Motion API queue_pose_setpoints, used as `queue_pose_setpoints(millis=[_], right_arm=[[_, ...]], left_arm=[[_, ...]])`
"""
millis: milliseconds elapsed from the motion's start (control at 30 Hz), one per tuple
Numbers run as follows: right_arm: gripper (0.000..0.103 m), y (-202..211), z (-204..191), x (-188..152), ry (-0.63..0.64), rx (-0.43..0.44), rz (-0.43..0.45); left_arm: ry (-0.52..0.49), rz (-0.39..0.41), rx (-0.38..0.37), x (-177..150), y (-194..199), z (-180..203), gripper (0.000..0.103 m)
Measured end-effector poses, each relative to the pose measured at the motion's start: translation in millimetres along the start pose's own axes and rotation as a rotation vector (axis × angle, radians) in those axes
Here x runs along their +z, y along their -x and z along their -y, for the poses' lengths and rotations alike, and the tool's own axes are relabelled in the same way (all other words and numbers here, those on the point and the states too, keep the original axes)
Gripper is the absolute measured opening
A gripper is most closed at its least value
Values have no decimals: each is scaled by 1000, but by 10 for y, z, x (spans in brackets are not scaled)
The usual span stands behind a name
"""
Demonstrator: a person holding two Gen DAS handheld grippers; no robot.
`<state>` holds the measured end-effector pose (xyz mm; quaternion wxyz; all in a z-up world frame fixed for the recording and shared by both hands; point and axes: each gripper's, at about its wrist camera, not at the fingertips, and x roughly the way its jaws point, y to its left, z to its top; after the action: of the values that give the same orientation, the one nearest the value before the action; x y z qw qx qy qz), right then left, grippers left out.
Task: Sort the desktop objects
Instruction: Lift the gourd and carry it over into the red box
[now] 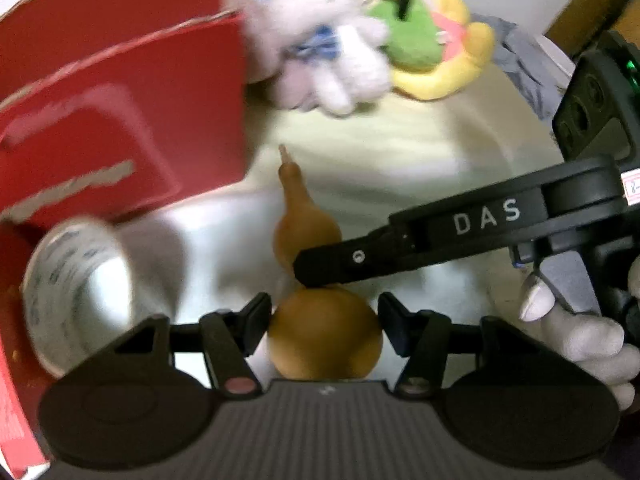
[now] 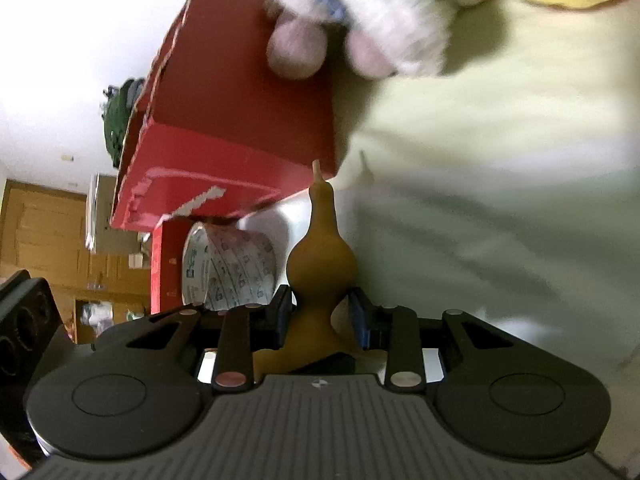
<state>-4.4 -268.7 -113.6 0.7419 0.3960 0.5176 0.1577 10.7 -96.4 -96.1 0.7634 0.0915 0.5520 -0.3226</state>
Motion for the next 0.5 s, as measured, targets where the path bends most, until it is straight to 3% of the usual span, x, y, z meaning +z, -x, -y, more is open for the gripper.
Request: queue_pose_setpoints(millis=[333, 500], right_arm=[[31, 679, 38, 21, -62, 38, 181], [31, 878, -358, 147, 29, 33, 295]], left_arm=[[-163, 113, -115, 407, 397, 381, 55], [-229, 211, -89, 639, 715, 428, 55]])
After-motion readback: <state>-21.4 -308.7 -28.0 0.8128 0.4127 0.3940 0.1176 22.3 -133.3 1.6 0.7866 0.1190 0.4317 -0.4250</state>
